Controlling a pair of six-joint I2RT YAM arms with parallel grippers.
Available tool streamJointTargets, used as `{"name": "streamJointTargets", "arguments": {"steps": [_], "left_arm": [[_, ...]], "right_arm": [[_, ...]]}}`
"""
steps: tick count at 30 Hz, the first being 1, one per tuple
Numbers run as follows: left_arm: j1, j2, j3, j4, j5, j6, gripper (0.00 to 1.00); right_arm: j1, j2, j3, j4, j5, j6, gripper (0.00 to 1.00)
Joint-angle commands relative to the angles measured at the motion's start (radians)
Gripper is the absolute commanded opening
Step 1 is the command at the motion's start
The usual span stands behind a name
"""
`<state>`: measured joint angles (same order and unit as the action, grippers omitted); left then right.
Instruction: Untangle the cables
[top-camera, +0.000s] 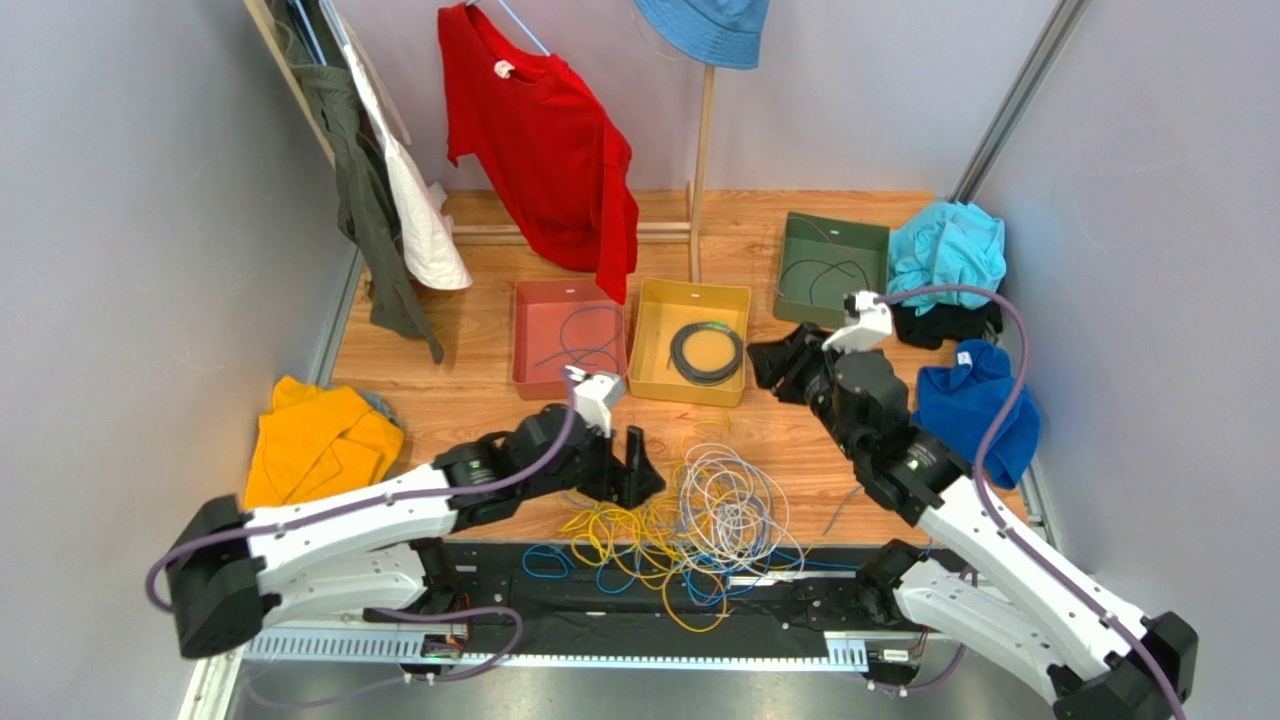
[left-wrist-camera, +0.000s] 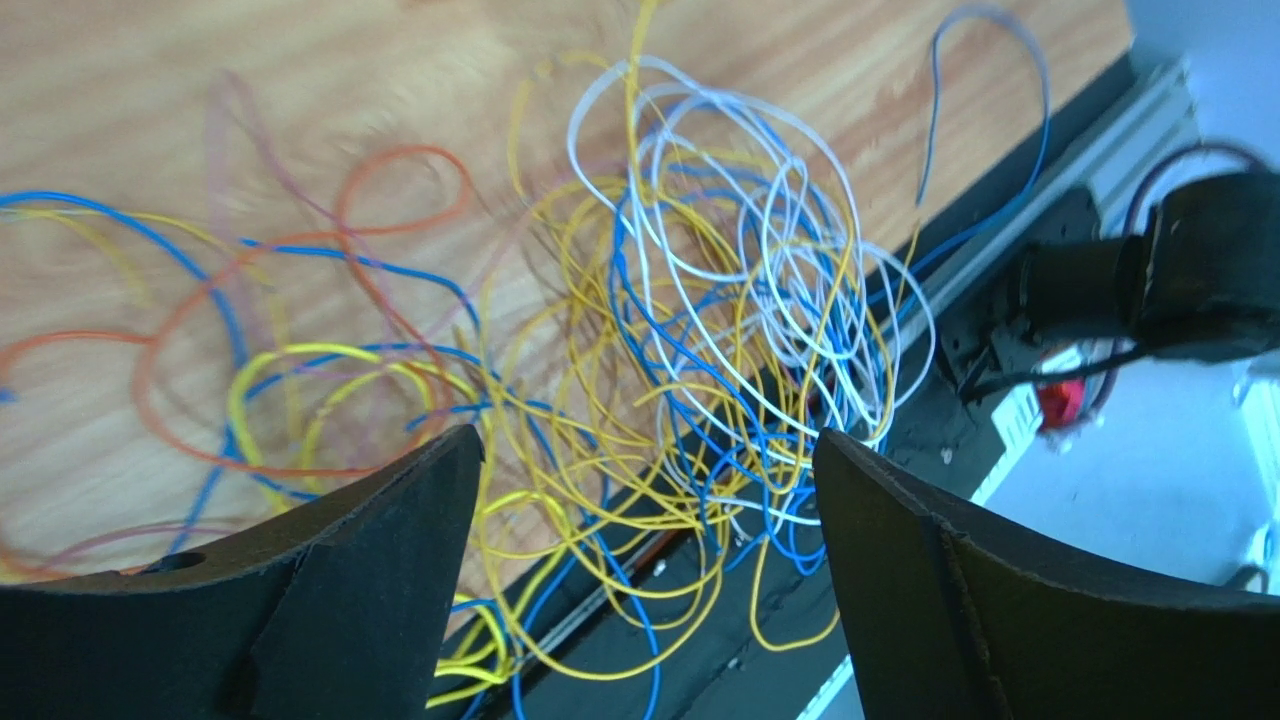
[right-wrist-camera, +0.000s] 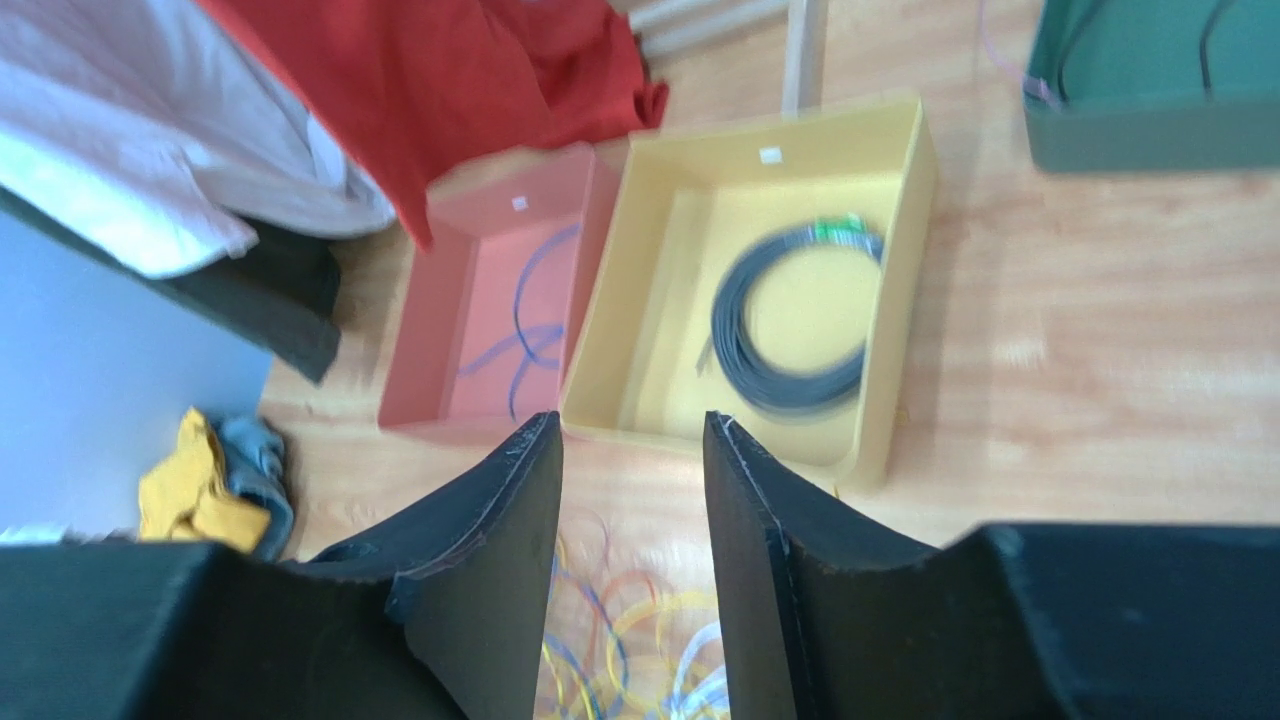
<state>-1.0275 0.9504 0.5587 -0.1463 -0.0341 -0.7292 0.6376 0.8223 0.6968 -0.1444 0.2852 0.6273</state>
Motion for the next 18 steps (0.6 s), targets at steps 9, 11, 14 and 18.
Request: {"name": "streamJointTargets", "arguments": {"steps": [9,11,14,18], "left_arm": [[-0.12,0.424,0.064,0.313,0.128,-0.021,0.73],[-0.135,0.467,0.082,0.335,0.137,-0.021,0.67],[-0.14,0.511,0.099,0.366,0.142,-0.029,0.39],[-0.14,0.461,0.11,0.312,0.109,-0.012,0.0]], "right_arm": [[0.096,-0.183,-0.132,-0.182,0.043,0.049,0.43],[0.096,-0.201,-0.157,-0.188,0.045,0.055,0.43],[0.097,-0.222,-0.18,-0.195,0.048,0.055,0.43],[0.097,-0.261,-0.186,-0.222,0.049,0.055,0.42]]}}
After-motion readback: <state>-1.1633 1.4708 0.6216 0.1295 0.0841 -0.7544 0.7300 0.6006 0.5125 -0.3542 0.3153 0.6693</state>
